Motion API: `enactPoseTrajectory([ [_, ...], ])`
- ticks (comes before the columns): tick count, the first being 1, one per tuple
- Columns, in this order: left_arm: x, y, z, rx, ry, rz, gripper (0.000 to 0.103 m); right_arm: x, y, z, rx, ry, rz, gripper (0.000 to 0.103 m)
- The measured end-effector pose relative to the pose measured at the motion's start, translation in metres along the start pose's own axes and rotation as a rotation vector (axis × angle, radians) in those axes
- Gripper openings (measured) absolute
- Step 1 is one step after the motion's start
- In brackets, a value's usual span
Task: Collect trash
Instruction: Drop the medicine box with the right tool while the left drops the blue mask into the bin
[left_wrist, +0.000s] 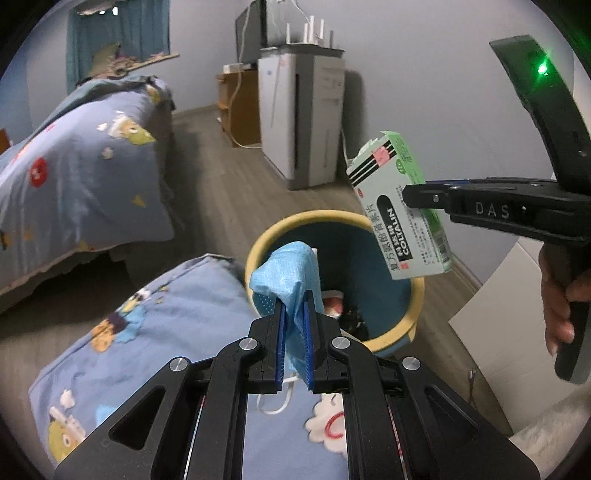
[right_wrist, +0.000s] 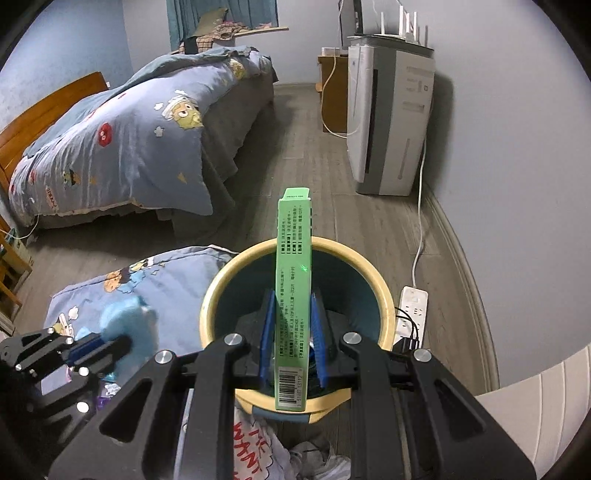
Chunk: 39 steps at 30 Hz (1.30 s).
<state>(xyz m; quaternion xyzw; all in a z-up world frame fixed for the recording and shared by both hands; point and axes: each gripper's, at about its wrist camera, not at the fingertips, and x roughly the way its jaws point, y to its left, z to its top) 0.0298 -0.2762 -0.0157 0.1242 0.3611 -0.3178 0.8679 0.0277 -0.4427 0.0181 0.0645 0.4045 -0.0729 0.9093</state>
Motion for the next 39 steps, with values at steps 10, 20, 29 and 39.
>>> enactPoseTrajectory([
  [10,0.05,-0.016,0.019,0.039,0.044,-0.033,0.01,0.03,-0.017,0.002,0.043,0.026,-0.013,0.018],
  [20,0.053,-0.008,0.024,0.028,0.007,0.034,0.082,0.052,-0.034,0.001,0.134,0.071,-0.002,0.053],
  [29,0.0,0.038,0.001,-0.055,-0.018,0.118,0.095,0.032,-0.009,0.008,0.084,0.015,-0.045,0.098],
  [39,-0.111,0.113,-0.051,-0.096,0.001,0.311,0.097,-0.01,0.094,0.011,-0.068,-0.041,0.105,0.098],
])
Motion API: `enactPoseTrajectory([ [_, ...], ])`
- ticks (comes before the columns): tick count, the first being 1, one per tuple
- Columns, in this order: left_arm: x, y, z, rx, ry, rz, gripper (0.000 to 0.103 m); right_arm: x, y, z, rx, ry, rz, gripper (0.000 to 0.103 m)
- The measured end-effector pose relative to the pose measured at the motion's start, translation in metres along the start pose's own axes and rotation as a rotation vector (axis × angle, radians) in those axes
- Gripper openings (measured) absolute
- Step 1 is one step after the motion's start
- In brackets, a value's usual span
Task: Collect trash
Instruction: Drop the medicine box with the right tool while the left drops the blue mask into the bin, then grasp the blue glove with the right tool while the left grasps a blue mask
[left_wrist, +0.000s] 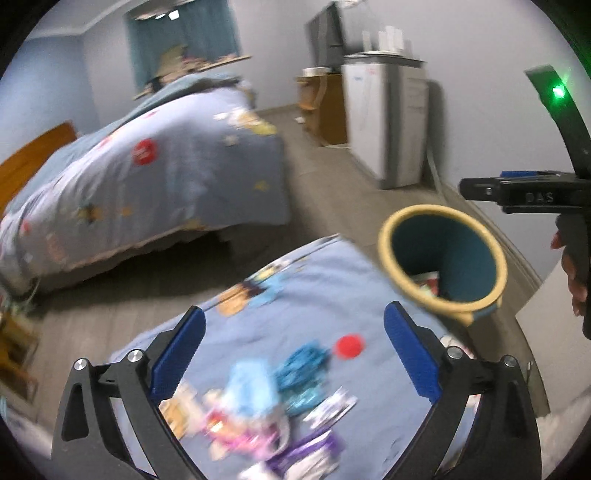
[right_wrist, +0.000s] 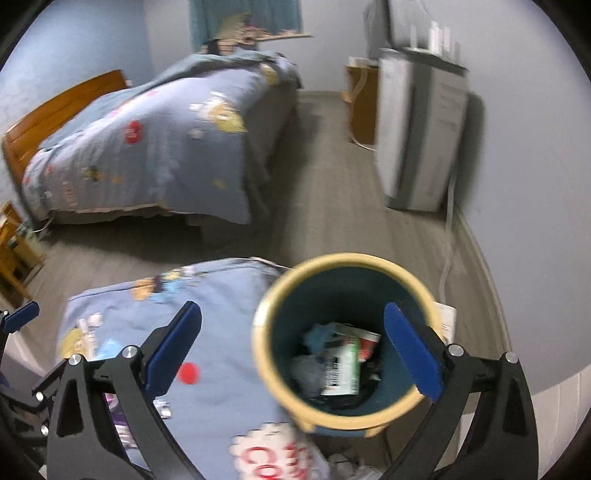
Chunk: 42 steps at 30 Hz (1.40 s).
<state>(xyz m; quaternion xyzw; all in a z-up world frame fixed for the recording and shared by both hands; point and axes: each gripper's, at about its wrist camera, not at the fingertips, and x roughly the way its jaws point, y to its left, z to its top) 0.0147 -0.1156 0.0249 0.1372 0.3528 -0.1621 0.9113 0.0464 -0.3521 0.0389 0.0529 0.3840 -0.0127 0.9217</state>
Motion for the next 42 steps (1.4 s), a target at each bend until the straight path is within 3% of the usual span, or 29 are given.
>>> enactPoseTrajectory([
  [8,-0.028,0.086,-0.044,-0.227,0.021,0.077,0.097,0.011,0.089,-0.018,-0.152,0.037,0.063,0.097],
  [15,-0.021,0.124,-0.07,-0.261,0.066,0.123,0.097,0.037,0.138,-0.037,-0.213,0.114,0.102,0.097],
  [22,-0.004,0.147,-0.087,-0.321,0.111,0.114,0.097,0.065,0.158,-0.046,-0.183,0.193,0.112,0.097],
  [25,0.003,0.15,-0.092,-0.309,0.123,0.135,0.097,0.077,0.165,-0.05,-0.199,0.213,0.107,0.097],
  [36,0.031,0.138,-0.084,-0.266,0.149,0.092,0.097,0.122,0.165,-0.067,-0.228,0.307,0.074,0.097],
  [39,0.041,0.134,-0.081,-0.249,0.16,0.101,0.097,0.135,0.167,-0.072,-0.234,0.335,0.093,0.09],
  [41,0.046,0.133,-0.08,-0.25,0.167,0.102,0.097,0.146,0.164,-0.075,-0.216,0.359,0.087,0.08],
  [42,0.049,0.133,-0.079,-0.251,0.171,0.101,0.097,0.15,0.161,-0.075,-0.197,0.373,0.093,0.069],
])
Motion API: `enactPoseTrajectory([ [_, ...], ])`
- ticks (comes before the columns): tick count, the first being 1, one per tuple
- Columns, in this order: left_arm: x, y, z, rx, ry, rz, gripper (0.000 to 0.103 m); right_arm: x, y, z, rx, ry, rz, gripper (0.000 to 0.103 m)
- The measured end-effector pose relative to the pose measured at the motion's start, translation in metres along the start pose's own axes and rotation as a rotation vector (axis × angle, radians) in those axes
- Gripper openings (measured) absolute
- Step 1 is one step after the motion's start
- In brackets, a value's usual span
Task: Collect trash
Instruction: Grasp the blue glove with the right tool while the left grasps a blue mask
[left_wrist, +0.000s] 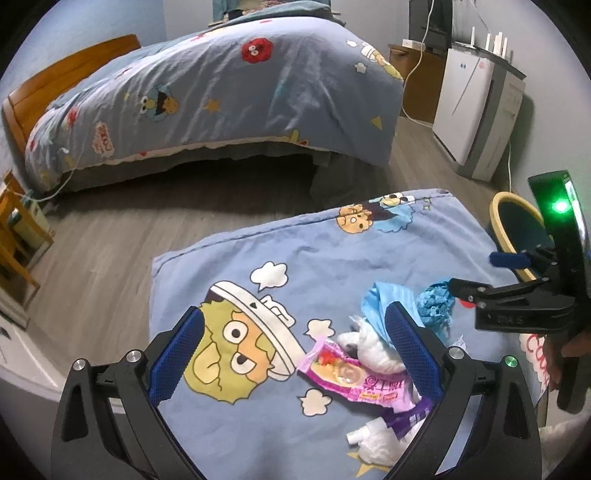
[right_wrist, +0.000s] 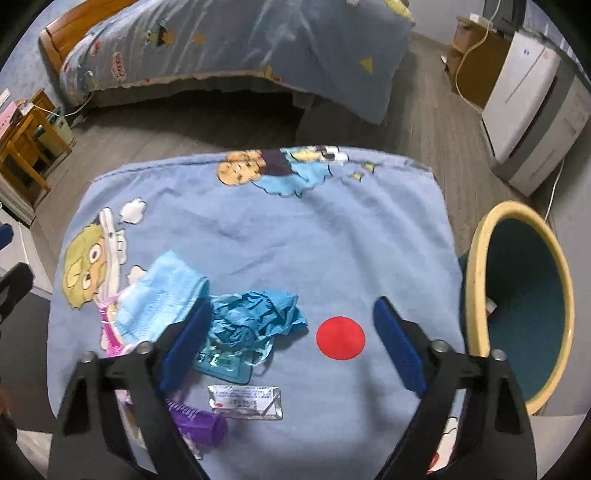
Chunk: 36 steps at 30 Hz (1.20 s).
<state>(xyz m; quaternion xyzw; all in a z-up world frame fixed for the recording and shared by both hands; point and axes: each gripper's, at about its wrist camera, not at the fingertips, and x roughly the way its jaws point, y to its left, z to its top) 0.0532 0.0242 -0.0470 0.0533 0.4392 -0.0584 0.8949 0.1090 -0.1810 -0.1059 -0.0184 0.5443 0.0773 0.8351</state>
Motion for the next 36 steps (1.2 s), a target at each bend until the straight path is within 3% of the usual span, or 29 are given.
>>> enactPoseTrajectory([
  [3,0.005,-0.005,0.0,0.008,0.009,-0.004,0.097,0.012,-0.006,-0.001,0.042,0.04,0.042,0.056],
  [5,0.008,-0.012,0.0,0.029,0.014,-0.016,0.097,0.019,-0.005,-0.002,0.028,0.061,0.035,0.042],
  [7,0.011,-0.019,-0.001,0.06,0.012,-0.021,0.097,0.026,-0.008,-0.004,0.045,0.091,0.079,0.011],
  [16,0.033,-0.067,-0.009,0.208,0.044,-0.114,0.095,-0.02,-0.031,0.003,0.093,-0.014,0.102,0.008],
  [23,0.066,-0.099,-0.012,0.28,0.143,-0.107,0.093,-0.038,-0.049,0.0,0.07,-0.055,0.083,0.008],
  [25,0.073,-0.102,-0.012,0.274,0.174,-0.111,0.085,-0.043,-0.053,-0.003,0.053,-0.062,0.074,0.008],
  [27,0.081,-0.104,-0.014,0.268,0.213,-0.114,0.066,-0.046,-0.058,-0.005,0.047,-0.067,0.068,0.008],
  [28,0.083,-0.105,-0.015,0.273,0.223,-0.102,0.062,-0.048,-0.061,-0.005,0.045,-0.07,0.069,0.008],
  [30,0.085,-0.107,-0.016,0.298,0.233,-0.067,0.035,-0.052,-0.064,-0.006,0.041,-0.078,0.069,0.008],
  [32,0.082,-0.107,-0.013,0.302,0.223,-0.064,0.017,-0.055,-0.066,-0.007,0.039,-0.085,0.069,0.008],
  [34,0.07,-0.108,-0.006,0.315,0.172,-0.035,0.015,-0.062,-0.07,-0.008,0.041,-0.094,0.07,0.007],
  [36,0.051,-0.107,0.005,0.292,0.108,-0.076,0.014,-0.07,-0.074,-0.009,0.05,-0.109,0.072,0.007],
])
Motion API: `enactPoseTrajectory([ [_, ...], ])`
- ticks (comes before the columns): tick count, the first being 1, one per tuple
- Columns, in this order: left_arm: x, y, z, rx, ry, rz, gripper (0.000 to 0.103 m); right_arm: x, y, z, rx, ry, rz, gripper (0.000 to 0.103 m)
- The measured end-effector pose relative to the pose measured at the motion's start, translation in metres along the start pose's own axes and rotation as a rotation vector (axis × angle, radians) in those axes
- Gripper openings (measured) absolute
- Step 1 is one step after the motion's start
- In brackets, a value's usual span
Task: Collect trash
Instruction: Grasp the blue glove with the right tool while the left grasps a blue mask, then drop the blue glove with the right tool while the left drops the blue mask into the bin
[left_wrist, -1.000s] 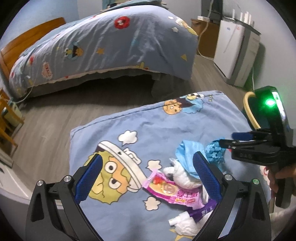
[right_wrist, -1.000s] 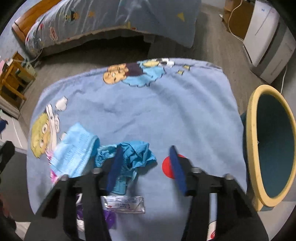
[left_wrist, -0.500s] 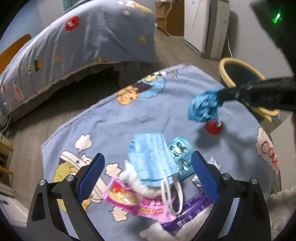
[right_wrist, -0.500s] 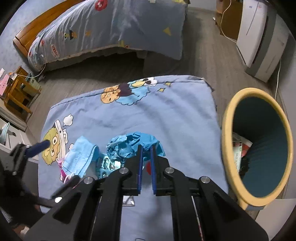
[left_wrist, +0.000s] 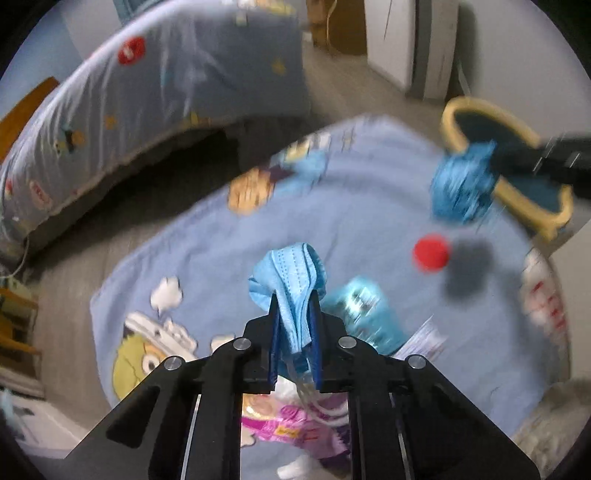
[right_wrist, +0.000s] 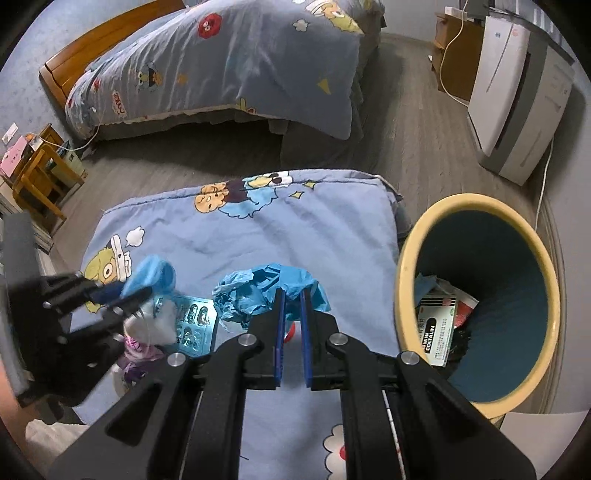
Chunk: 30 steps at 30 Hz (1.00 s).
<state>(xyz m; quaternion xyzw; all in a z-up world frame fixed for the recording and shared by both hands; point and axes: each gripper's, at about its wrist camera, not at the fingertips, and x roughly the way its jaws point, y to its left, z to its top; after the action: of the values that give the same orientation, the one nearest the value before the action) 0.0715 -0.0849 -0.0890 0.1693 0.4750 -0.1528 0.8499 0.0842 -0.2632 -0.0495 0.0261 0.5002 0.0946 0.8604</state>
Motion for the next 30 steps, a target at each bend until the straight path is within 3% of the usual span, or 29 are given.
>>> enactPoseTrajectory([
  [4,-0.038,0.002,0.015,-0.038,-0.1,-0.056,0.014,-0.021,-0.008,0.001,0.018,-0.028,-0.013,0.008],
  [13,-0.108,-0.036,0.047,0.005,-0.277,-0.121,0.014,-0.094,-0.033,-0.002,0.08,-0.137,-0.064,0.008],
  [20,-0.13,-0.069,0.052,0.058,-0.321,-0.168,0.014,-0.146,-0.068,-0.016,0.133,-0.199,-0.139,0.008],
  [30,-0.117,-0.091,0.055,0.114,-0.303,-0.191,0.014,-0.121,-0.106,-0.016,0.148,-0.147,-0.162,0.008],
])
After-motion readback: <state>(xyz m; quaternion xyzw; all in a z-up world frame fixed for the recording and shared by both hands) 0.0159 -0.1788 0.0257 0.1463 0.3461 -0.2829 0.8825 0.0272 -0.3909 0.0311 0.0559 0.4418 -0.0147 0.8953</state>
